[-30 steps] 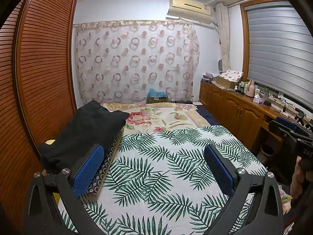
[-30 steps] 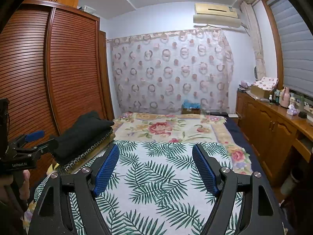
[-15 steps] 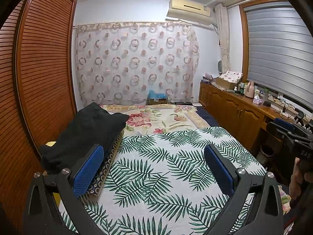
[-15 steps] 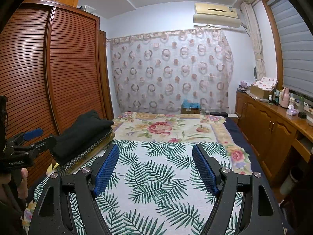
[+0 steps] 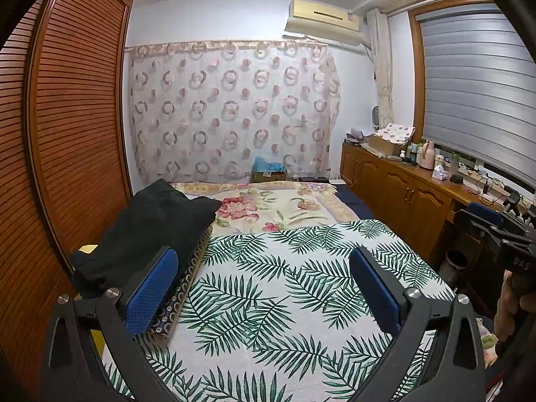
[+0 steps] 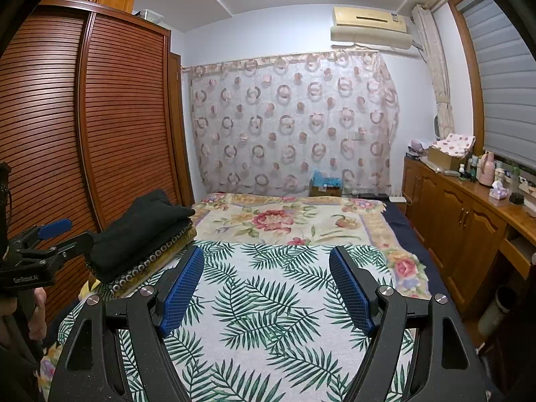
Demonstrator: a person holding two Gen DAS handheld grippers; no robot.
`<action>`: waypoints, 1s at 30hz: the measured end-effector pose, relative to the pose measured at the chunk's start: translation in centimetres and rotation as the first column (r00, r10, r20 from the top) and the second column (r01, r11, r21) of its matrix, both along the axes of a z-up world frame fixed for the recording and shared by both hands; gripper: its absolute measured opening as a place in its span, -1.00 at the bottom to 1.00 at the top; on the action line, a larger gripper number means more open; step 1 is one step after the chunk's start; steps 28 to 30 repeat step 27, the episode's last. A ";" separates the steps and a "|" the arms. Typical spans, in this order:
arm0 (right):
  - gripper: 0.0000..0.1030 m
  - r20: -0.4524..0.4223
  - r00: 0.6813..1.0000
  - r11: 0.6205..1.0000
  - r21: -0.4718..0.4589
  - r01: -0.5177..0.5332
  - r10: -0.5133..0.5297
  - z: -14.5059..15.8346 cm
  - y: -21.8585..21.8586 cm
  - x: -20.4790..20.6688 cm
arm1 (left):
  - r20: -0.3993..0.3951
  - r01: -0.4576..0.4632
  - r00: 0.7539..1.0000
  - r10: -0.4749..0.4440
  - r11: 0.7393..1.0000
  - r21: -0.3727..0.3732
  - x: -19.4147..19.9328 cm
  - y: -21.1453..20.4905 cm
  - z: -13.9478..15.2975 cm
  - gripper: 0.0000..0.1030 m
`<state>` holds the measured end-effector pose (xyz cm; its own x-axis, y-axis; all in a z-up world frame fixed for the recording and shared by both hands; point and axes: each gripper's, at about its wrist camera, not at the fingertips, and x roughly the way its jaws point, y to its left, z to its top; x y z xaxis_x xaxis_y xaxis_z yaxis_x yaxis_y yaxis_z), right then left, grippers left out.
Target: Fold small clothes
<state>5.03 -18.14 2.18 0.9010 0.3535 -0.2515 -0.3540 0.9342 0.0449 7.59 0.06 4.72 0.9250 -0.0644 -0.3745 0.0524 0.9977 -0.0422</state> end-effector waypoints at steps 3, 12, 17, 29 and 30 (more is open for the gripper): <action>0.54 0.002 1.000 1.000 0.000 -0.002 0.002 0.0 -0.4 0.0 | 0.002 0.000 1.000 0.000 1.000 0.000 0.0 0.0 0.2 0.99; 0.54 0.004 1.000 1.000 0.000 -0.005 0.005 0.0 -1.1 -0.1 | 0.008 0.002 1.000 -0.002 1.000 -0.001 -0.2 0.1 0.7 0.99; 0.54 0.004 1.000 1.000 -0.001 -0.008 0.008 0.0 -1.4 -0.1 | 0.005 0.003 1.000 -0.003 1.000 -0.003 -0.2 0.0 0.6 0.99; 0.54 0.006 1.000 1.000 0.001 -0.012 0.012 0.1 -1.9 -0.1 | 0.008 0.004 1.000 -0.004 1.000 -0.004 -0.3 0.0 0.5 0.99; 0.54 0.006 1.000 1.000 0.001 -0.012 0.012 0.1 -1.9 -0.1 | 0.008 0.004 1.000 -0.004 1.000 -0.004 -0.3 0.0 0.5 0.99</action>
